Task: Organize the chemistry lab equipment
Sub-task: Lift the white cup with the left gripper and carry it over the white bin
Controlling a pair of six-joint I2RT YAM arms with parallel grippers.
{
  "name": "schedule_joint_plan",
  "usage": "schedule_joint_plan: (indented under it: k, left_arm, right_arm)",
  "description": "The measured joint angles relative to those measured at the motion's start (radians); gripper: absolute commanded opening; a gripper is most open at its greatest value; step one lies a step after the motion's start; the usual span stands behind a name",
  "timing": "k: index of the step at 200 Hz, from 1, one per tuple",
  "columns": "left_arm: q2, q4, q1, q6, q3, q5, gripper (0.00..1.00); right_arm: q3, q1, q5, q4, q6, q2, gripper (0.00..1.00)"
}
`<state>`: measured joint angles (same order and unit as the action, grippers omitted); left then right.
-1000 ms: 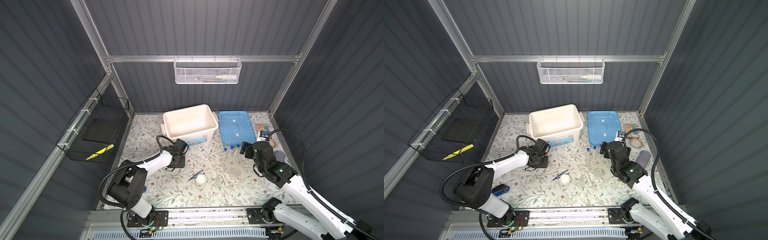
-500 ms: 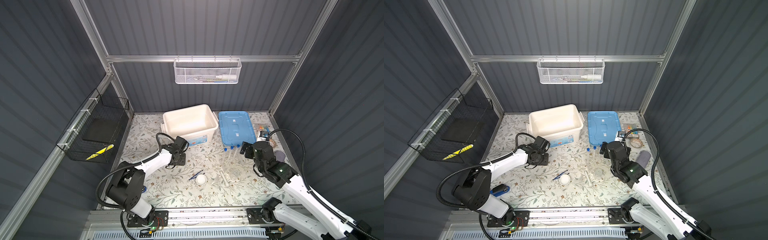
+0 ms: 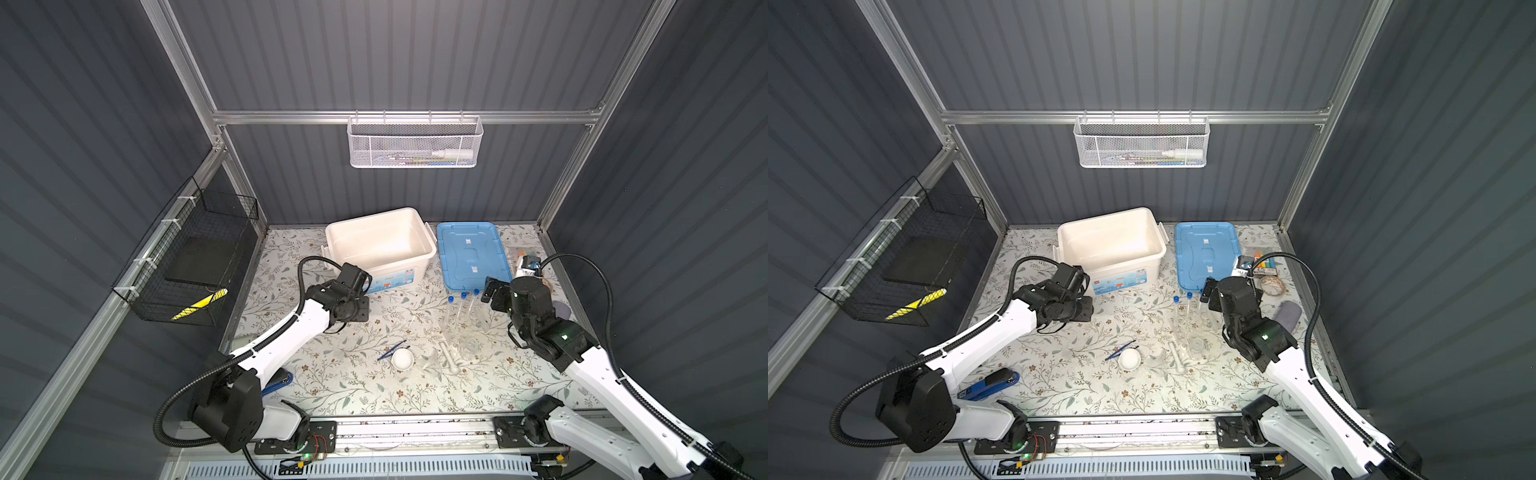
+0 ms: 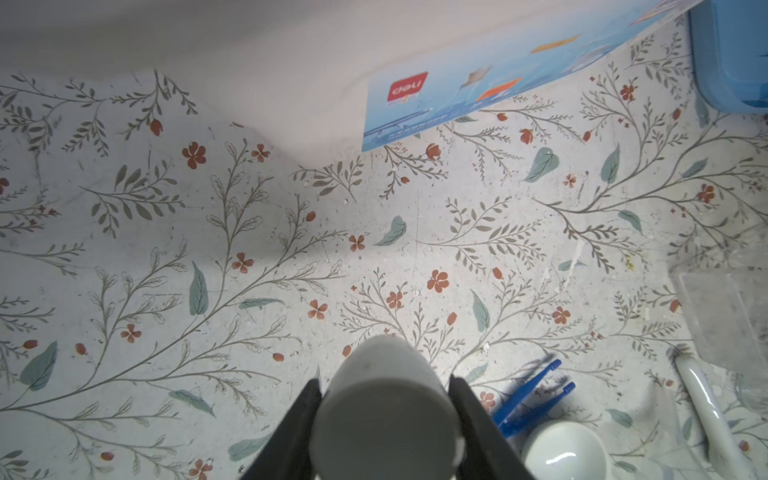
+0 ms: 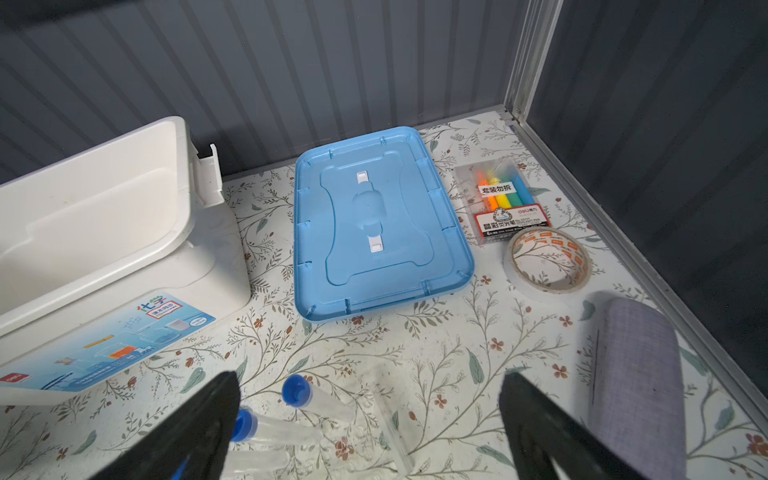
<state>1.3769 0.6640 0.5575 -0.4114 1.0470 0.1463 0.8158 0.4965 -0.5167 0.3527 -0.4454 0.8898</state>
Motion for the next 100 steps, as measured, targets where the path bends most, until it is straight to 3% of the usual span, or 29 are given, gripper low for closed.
schedule_joint_plan:
  k: [35,100]
  left_arm:
    - [-0.013,0.063,0.005,0.006,0.093,0.005,0.32]
    - [0.097,0.187,0.005,0.093,0.475,0.029,0.33]
  right_arm:
    - [0.021,-0.011,0.023,-0.01,0.012,0.036,0.99]
    - [0.09,-0.041,0.071,-0.044,0.046,0.108,0.99]
